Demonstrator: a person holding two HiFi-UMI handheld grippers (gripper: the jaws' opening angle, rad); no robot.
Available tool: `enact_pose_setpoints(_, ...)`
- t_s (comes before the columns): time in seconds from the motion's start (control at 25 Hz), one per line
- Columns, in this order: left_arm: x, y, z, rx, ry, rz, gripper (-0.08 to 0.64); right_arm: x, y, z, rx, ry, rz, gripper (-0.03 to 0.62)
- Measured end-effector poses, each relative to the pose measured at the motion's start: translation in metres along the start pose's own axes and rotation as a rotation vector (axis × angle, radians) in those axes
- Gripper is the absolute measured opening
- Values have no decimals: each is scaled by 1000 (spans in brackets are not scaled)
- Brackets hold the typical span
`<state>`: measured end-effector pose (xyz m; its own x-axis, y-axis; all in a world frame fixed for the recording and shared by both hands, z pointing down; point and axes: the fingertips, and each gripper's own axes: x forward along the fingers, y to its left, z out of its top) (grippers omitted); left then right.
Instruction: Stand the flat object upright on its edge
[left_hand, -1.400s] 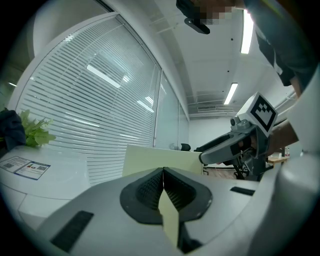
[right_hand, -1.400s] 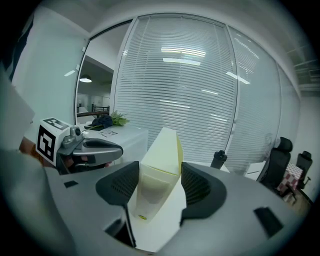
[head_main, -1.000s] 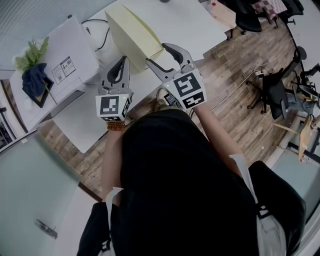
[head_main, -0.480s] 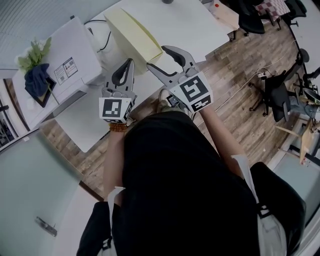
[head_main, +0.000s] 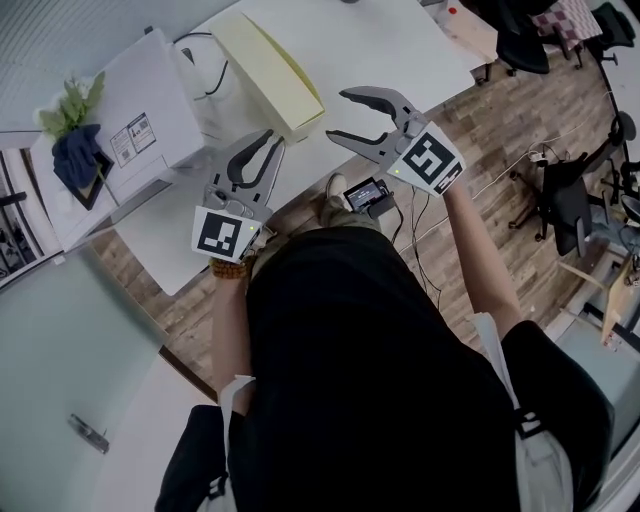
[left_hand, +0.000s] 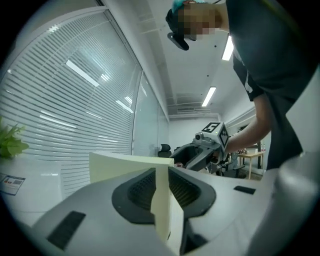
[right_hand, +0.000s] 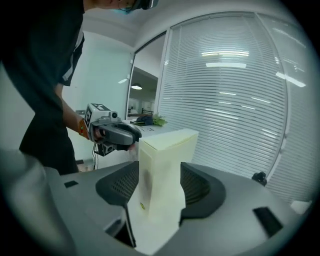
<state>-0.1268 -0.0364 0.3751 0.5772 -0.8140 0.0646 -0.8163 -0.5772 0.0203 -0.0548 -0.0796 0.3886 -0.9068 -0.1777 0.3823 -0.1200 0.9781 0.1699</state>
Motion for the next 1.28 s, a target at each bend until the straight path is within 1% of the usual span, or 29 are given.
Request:
enact_pose_setpoints(0.04,3,-3,-2,4,21,-4,90,4,0,1,-12,-9,28,250)
enact_pose_setpoints(0.16,13,-8,-6,23,70,3,135,16,-1,7,-42,-40,90,249)
enact_pose_setpoints(0.28,25,-9,-5,42,93,22,153,24,3,14,-65,-61,153,249)
enact_pose_setpoints(0.36,32,-7,-4,51,102,45,153,27,3,15,-87,-64,169,249)
enact_pose_setpoints(0.48,42,-4,-1,54,102,83,136,25,-2,13,-118,-55,150,249)
enact_pose_setpoints(0.56,48,-6,1,61,99,89,131,20,-7,11,-128,-43,125,233)
enact_pose_setpoints(0.6,51,-9,1,60,96,86,130,17,-10,10,-129,-43,115,215)
enact_pose_setpoints(0.72,63,-17,2,54,84,64,130,3,-18,5,-114,-65,94,210)
enact_pose_setpoints(0.84,75,-26,3,58,73,18,130,-13,-25,-1,-109,-30,57,209)
enact_pose_setpoints(0.96,90,-33,-3,89,109,-19,130,-24,-35,-15,-122,-19,7,207)
enact_pose_setpoints(1.04,100,-32,-5,102,126,-13,130,-26,-44,-25,-122,-6,-23,204)
enact_pose_setpoints(1.16,112,-29,-4,86,133,4,130,-27,-53,-26,-104,-22,-39,202)
enact_pose_setpoints(1.28,121,-23,-3,82,149,22,130,-26,-63,-30,-93,-4,-62,202)
